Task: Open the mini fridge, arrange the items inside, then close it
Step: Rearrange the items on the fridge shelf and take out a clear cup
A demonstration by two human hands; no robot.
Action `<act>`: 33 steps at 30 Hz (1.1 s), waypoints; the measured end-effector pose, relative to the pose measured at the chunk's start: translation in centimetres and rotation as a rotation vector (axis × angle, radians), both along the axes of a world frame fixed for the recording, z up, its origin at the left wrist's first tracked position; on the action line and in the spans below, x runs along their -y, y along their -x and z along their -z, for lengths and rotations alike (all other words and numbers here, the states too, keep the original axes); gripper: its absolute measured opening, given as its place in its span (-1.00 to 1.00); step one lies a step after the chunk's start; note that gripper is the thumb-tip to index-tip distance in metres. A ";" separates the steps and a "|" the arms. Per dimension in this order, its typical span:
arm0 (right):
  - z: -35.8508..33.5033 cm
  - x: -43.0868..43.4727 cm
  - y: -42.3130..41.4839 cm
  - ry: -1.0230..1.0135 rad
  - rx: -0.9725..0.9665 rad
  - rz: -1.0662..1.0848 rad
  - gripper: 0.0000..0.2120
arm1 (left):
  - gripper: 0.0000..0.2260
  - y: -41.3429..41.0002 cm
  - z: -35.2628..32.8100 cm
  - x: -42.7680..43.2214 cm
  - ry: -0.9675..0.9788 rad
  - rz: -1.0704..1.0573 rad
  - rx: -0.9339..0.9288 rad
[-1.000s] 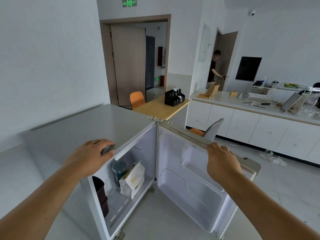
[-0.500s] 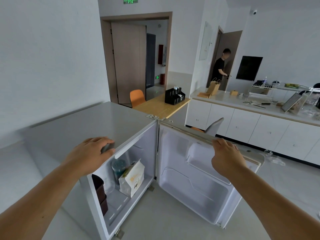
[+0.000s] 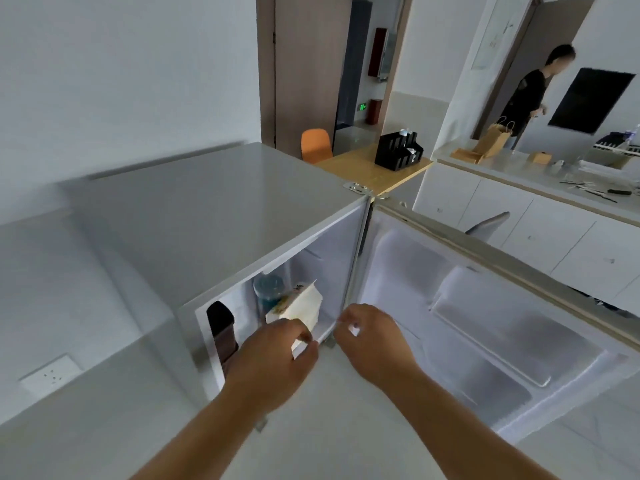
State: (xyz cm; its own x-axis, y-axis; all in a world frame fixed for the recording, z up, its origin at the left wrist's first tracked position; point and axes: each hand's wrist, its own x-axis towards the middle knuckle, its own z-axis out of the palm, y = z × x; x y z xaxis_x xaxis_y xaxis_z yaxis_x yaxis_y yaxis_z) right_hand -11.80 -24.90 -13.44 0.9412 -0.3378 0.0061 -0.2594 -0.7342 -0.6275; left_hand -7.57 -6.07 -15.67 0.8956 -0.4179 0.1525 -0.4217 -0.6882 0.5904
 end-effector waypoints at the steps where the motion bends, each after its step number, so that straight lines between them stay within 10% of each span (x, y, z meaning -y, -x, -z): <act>1: 1.3 -0.7 -1.7 -0.102 -0.060 0.031 -0.81 | -0.79 -0.5 2.2 0.3 0.055 -0.095 -0.146; 13: 12.6 -3.5 -16.9 -0.207 -0.283 0.127 -0.53 | -0.34 -7.9 15.4 4.8 0.635 -0.545 -0.668; 33: 14.2 0.4 -16.7 -0.231 -0.345 0.051 -0.79 | -0.53 -9.5 19.1 6.1 0.776 -0.657 -0.832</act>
State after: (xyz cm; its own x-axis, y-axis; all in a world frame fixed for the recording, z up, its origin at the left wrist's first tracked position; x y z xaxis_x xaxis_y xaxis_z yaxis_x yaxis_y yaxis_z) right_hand 4.92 -25.28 -27.65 0.8569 -0.3396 -0.3877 -0.5154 -0.5650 -0.6443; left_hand 1.90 -12.22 -34.73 0.8389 0.0755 -0.5390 0.5399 0.0098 0.8417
